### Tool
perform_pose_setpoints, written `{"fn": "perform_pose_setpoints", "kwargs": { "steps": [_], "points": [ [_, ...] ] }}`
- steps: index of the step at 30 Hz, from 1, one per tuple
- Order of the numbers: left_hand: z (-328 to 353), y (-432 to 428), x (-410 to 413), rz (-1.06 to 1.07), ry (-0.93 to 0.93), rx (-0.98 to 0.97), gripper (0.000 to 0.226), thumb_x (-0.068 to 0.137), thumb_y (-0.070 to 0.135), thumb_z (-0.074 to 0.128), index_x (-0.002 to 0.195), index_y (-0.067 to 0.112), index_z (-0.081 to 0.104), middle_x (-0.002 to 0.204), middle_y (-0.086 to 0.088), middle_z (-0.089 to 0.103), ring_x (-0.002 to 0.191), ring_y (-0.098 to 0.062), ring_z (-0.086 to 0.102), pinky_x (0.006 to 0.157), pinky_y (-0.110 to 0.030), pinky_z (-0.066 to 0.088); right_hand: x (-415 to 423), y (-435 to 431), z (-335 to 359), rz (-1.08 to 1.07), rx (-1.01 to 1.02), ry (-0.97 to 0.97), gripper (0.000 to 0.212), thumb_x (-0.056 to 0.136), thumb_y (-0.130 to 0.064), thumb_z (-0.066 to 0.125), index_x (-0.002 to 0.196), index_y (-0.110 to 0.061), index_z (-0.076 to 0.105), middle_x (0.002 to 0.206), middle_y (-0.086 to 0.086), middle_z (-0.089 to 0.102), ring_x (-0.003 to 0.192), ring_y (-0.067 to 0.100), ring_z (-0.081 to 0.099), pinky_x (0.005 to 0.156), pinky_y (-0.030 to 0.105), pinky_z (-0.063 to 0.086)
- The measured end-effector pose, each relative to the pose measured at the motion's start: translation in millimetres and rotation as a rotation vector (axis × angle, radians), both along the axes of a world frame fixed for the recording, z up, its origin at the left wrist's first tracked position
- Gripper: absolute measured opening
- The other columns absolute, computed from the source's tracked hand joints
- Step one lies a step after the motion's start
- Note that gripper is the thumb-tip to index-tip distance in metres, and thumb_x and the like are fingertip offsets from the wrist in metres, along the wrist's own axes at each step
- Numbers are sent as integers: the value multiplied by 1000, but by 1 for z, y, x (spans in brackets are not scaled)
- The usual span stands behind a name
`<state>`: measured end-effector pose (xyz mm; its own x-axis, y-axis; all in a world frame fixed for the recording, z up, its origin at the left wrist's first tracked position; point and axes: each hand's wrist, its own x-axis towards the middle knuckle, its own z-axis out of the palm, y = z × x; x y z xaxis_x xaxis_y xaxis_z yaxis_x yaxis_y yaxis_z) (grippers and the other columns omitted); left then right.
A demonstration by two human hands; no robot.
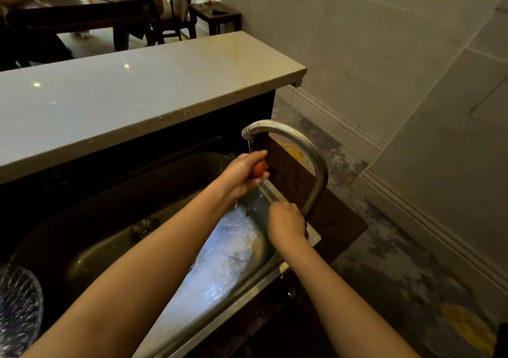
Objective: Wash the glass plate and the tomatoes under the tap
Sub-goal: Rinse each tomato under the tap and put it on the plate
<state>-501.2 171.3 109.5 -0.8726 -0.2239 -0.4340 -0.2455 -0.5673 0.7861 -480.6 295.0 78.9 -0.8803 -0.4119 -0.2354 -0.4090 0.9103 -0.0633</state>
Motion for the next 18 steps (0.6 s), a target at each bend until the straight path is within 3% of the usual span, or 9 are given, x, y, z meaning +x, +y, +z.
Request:
{"fn": "perform_pose_setpoints", "kwargs": {
  "steps": [4,7,10,14,18],
  "points": [
    [5,1,3,21,-14,-111,40,93,47,43,116,14,41,75,-13,58,36,-10,47,29,-13,29,2,1,3,34,12,-3,27,91,2,44,115,-1,56,120,17,59,111,32,56,83,38,50],
    [8,2,3,46,-5,-163,46,93,50,43,117,11,44,81,-11,58,46,-11,49,33,-15,34,3,4,9,50,0,-22,25,91,1,46,113,-1,58,118,17,60,110,33,57,83,38,51],
    [10,6,6,20,-3,-211,28,91,37,54,104,13,48,89,-8,51,59,-12,49,50,-18,39,2,5,16,45,-14,-65,28,92,1,46,118,0,56,123,18,56,113,34,55,88,41,50],
    [7,8,14,63,-44,-320,37,88,17,61,119,7,44,87,-11,52,64,-15,51,58,-23,44,4,6,22,61,-16,-81,30,93,0,42,120,-1,55,126,18,52,115,35,53,91,42,48],
    [16,5,29,68,-99,-352,31,92,37,52,104,9,49,77,-10,56,53,-15,53,40,-18,45,0,8,30,106,30,-108,33,93,-3,42,124,-2,54,128,18,52,117,35,52,91,40,46]
  ]
}}
